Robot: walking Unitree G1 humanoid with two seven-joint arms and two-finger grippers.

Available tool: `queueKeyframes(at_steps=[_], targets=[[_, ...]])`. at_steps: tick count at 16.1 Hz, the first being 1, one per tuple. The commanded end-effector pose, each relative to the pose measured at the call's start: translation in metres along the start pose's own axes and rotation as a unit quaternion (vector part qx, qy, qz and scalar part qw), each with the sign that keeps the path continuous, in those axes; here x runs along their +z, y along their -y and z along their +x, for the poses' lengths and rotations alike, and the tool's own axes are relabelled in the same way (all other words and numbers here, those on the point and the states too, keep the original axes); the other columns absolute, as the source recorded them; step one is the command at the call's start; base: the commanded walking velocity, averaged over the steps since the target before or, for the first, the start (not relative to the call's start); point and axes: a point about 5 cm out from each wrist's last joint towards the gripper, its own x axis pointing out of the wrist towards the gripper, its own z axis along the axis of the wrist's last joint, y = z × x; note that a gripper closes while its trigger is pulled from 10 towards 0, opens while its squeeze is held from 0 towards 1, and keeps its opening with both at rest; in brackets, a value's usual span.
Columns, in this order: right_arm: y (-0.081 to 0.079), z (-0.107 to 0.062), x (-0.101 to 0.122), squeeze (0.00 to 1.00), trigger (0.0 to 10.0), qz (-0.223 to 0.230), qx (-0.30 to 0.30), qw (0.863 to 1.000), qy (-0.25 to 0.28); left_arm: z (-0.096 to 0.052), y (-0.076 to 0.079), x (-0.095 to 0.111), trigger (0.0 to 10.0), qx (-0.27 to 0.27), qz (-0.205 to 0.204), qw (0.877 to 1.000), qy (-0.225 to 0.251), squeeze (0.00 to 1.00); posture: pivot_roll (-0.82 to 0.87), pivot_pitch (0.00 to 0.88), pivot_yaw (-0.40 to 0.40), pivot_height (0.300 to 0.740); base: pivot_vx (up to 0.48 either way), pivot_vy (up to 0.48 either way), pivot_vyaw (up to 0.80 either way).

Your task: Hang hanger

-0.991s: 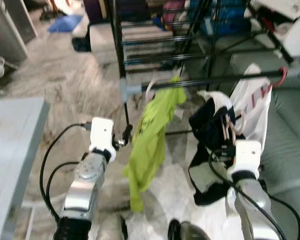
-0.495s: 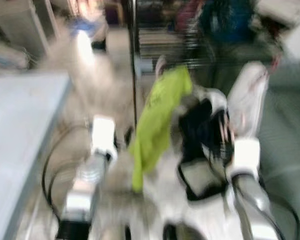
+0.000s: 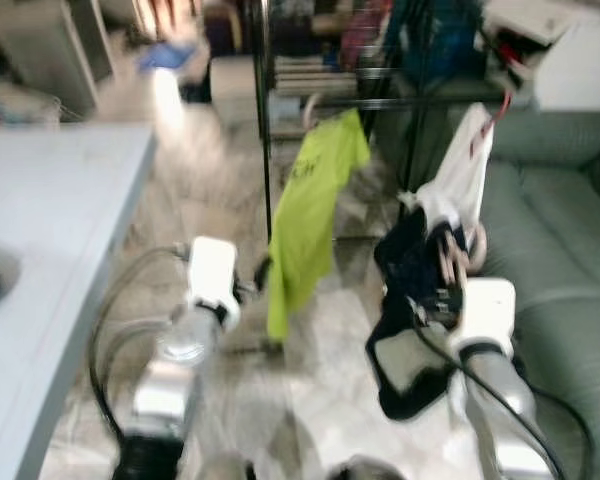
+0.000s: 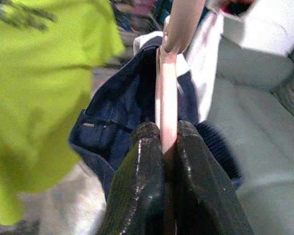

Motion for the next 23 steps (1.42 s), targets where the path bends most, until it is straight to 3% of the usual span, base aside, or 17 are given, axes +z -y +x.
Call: queueKeyframes(at_steps=[1, 10, 18, 23], targets=[[-0.0036, 0.0065, 0.01, 0.0, 10.0, 0.001, 0.007, 1.0, 0.026, 0.0009, 0.0043, 0.0023, 10.0, -0.011, -0.005, 1.0, 0.008, 0.0, 0.0, 0.033, -0.006, 0.74, 0.0, 0.0, 0.8], [-0.0046, 0.011, 0.0102, 0.0, 10.0, 0.001, 0.016, 0.999, 0.03, 0.0028, 0.007, 0.0037, 10.0, -0.024, -0.012, 1.0, 0.014, 0.0, 0.0, 0.029, -0.006, 0.74, 0.0, -0.38, 0.8], [-0.0068, 0.0124, 0.0098, 0.0, 10.0, 0.003, 0.03, 0.999, 0.031, 0.0036, 0.008, 0.0024, 10.0, -0.026, -0.012, 1.0, 0.01, 0.0, -0.01, 0.031, -0.005, 0.74, 0.0, -0.462, 0.1], [-0.0103, 0.0152, 0.0098, 0.0, 10.0, 0.005, 0.052, 0.998, 0.031, 0.0094, 0.0054, 0.0021, 10.0, 0.008, -0.012, 1.0, 0.003, 0.0, -0.01, 0.032, -0.011, 0.74, 0.0, 0.0, 0.8]])
